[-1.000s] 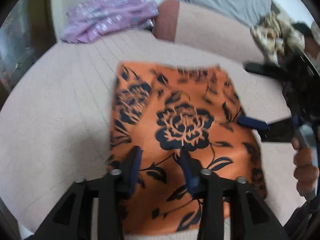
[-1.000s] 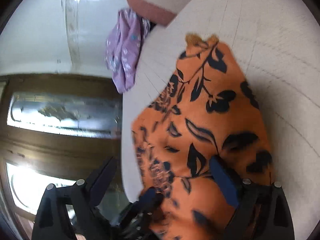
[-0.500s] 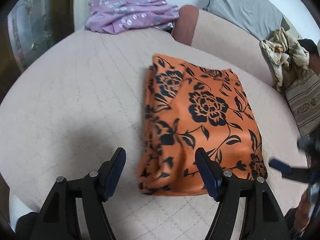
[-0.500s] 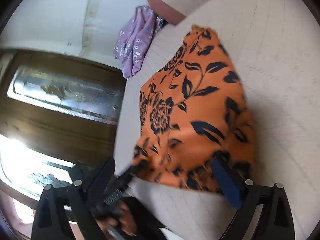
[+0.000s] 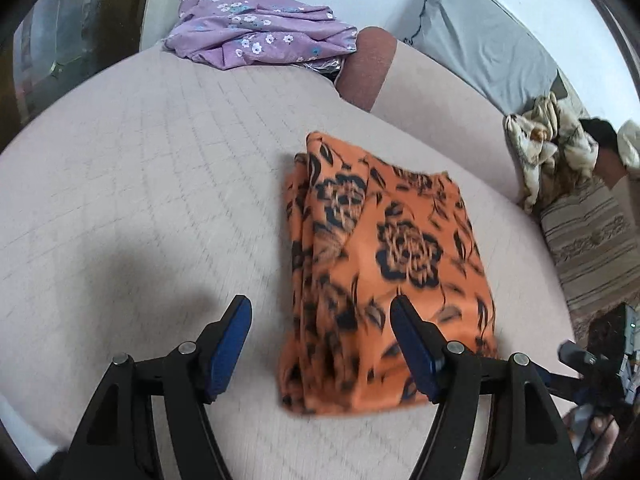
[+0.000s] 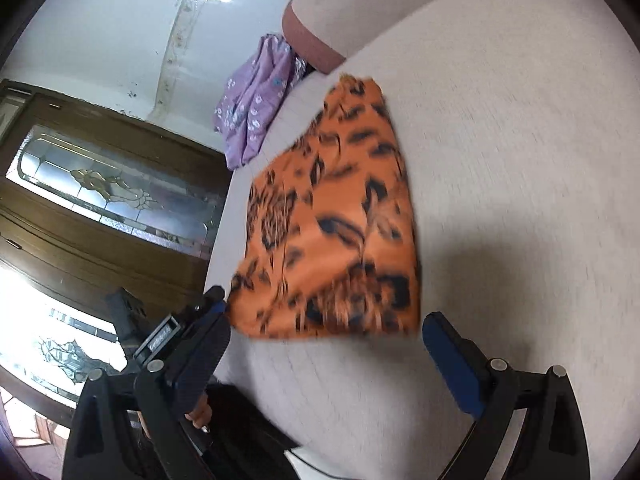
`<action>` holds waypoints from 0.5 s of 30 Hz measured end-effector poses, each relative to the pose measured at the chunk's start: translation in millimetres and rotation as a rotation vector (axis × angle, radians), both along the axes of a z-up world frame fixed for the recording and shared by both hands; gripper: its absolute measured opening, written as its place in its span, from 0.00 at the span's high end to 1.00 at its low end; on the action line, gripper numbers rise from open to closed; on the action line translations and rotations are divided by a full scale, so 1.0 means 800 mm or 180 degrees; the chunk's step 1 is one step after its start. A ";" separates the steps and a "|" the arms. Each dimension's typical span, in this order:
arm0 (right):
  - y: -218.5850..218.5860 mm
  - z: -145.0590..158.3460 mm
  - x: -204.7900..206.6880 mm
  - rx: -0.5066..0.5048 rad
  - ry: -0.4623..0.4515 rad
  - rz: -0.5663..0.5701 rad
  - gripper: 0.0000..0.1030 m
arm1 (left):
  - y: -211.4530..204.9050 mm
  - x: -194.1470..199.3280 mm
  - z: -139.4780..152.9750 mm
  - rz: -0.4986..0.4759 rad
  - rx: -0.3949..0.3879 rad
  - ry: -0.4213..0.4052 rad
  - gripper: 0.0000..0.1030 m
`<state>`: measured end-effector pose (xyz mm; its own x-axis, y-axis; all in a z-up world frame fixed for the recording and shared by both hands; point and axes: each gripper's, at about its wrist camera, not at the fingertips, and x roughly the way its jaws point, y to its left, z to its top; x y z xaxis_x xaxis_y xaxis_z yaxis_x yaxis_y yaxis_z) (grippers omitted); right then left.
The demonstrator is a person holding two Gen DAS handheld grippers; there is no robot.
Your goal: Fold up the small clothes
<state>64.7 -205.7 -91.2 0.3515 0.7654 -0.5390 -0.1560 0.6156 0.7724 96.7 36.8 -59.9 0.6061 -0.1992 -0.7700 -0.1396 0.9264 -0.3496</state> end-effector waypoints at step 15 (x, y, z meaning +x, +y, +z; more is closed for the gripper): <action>0.064 -0.046 0.165 -0.0435 0.0235 0.0215 0.06 | 0.064 0.108 -0.081 -0.0264 -0.0668 0.0478 0.54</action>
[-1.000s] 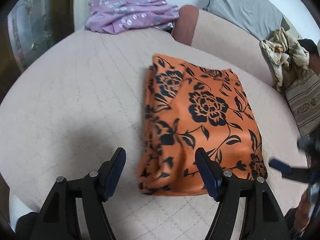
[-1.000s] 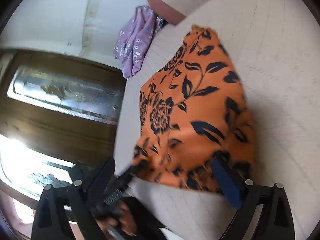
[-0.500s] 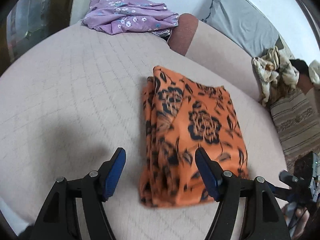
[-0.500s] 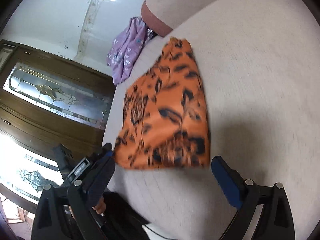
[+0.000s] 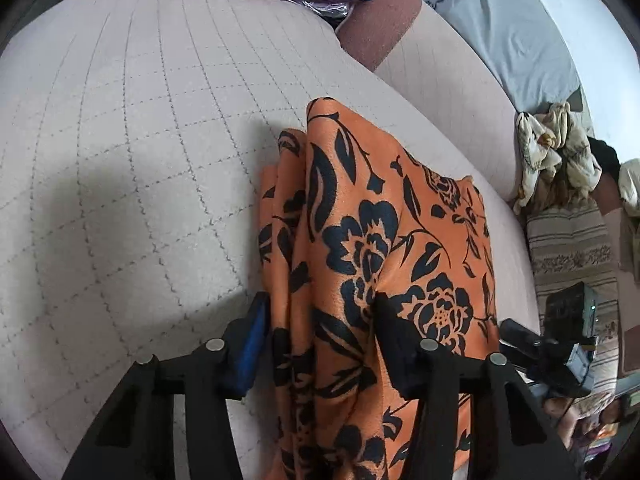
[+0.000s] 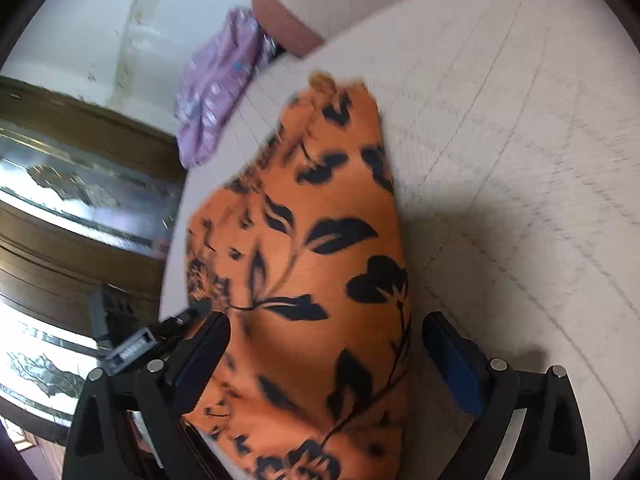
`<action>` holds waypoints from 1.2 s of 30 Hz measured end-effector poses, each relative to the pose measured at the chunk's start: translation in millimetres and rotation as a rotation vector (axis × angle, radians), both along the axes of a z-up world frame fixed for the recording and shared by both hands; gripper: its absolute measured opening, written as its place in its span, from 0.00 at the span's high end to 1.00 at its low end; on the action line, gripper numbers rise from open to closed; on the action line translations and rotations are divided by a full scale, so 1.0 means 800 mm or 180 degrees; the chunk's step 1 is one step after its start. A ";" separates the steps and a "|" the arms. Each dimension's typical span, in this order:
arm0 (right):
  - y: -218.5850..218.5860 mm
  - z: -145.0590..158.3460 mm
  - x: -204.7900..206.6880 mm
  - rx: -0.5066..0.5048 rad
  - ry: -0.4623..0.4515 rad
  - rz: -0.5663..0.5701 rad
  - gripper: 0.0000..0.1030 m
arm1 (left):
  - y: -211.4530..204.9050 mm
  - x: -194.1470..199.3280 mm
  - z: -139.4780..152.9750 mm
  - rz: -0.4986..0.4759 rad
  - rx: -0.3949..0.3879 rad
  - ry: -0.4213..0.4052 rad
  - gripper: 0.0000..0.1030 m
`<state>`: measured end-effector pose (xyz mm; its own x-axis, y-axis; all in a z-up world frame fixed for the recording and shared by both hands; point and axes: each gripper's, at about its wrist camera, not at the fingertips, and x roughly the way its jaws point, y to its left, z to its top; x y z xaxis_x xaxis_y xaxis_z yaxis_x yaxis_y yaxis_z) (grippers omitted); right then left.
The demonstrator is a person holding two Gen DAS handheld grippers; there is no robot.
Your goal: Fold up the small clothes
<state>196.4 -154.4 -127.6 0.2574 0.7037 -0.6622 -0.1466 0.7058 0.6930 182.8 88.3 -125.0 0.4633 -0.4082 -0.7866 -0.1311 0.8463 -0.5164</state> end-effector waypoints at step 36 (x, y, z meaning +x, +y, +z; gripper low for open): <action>-0.116 0.091 -0.035 -0.0340 -0.0707 -0.0531 0.28 | -0.093 -0.104 0.047 -0.0671 0.1568 -0.0373 0.42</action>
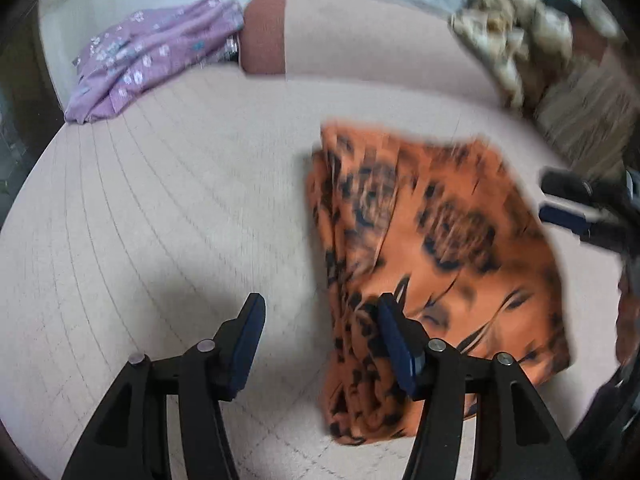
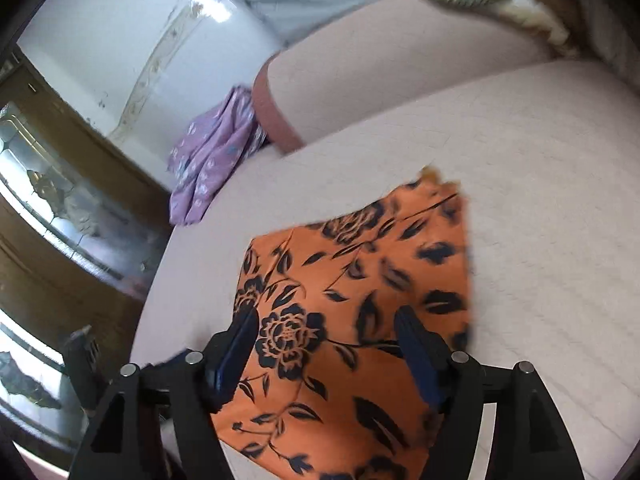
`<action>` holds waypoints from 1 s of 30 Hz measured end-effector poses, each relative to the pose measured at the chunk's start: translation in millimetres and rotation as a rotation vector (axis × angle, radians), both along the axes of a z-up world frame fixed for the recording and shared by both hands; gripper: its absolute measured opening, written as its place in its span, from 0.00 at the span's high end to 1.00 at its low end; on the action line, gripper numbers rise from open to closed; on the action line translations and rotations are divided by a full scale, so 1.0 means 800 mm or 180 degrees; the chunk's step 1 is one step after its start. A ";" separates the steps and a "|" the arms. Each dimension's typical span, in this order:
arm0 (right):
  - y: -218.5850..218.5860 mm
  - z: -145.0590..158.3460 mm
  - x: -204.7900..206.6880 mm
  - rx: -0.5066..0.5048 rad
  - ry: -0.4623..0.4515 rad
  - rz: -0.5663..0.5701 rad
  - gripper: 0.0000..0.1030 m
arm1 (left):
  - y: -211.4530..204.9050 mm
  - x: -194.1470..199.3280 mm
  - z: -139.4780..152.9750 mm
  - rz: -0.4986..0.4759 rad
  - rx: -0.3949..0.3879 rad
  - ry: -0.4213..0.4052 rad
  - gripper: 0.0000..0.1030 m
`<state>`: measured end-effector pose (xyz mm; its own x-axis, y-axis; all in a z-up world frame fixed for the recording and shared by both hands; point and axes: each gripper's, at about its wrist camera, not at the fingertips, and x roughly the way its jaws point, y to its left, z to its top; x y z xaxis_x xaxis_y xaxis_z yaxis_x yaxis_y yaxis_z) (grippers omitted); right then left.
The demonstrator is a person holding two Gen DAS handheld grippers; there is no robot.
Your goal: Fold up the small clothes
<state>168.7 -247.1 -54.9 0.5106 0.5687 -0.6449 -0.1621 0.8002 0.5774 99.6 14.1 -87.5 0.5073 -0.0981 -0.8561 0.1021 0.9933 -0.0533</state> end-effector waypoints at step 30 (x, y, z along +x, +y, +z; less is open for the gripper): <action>0.024 0.007 -0.040 -0.0565 0.0039 -0.0024 0.14 | 0.002 -0.069 0.051 0.0254 0.0032 -0.0361 0.18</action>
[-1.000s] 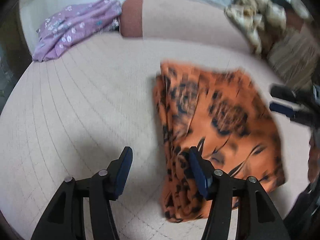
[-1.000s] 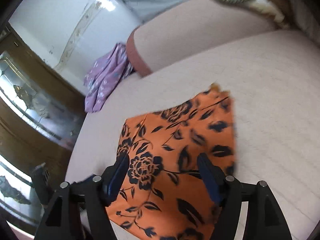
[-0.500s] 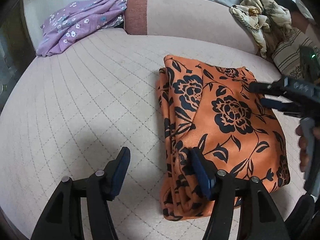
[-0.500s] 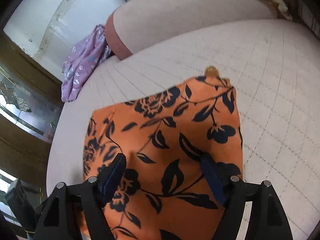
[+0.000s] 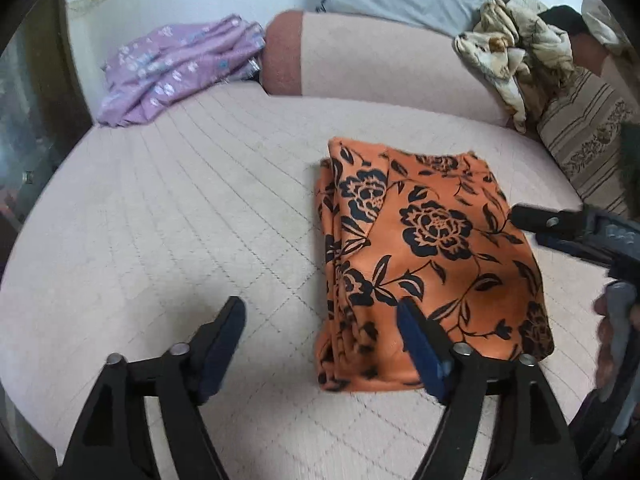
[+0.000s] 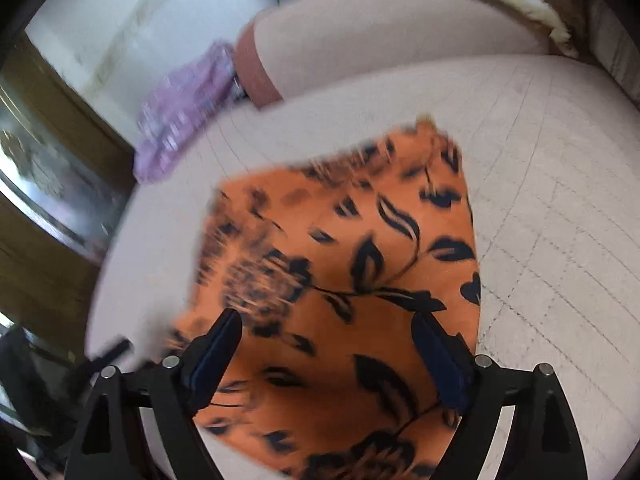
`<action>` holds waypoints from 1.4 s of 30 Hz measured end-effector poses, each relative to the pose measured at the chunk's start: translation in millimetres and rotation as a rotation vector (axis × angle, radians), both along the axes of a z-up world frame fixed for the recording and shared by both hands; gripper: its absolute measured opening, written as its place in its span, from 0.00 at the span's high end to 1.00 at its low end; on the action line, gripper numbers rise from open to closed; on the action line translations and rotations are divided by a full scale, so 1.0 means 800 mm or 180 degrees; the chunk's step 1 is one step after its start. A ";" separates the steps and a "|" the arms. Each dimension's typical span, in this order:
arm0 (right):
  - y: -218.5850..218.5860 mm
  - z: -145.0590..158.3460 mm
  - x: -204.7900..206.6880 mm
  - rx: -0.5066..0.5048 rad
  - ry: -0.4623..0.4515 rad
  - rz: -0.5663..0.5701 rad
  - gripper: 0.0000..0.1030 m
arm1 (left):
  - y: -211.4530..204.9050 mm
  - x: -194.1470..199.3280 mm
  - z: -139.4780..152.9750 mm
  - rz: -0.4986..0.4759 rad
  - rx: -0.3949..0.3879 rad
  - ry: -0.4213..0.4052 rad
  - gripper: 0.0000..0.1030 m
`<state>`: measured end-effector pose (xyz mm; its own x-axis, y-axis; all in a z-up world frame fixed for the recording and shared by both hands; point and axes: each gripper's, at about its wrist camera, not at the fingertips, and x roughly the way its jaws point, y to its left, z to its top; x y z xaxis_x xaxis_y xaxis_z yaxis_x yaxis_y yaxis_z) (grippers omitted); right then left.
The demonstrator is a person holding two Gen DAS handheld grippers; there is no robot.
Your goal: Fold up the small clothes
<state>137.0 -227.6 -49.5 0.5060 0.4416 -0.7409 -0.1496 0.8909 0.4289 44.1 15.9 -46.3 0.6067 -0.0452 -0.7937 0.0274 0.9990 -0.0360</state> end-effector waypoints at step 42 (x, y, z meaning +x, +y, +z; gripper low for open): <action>-0.001 0.042 -0.161 -0.1493 -0.0454 -0.0153 0.00 | -0.063 -0.043 0.059 0.0019 0.0196 -0.0289 0.04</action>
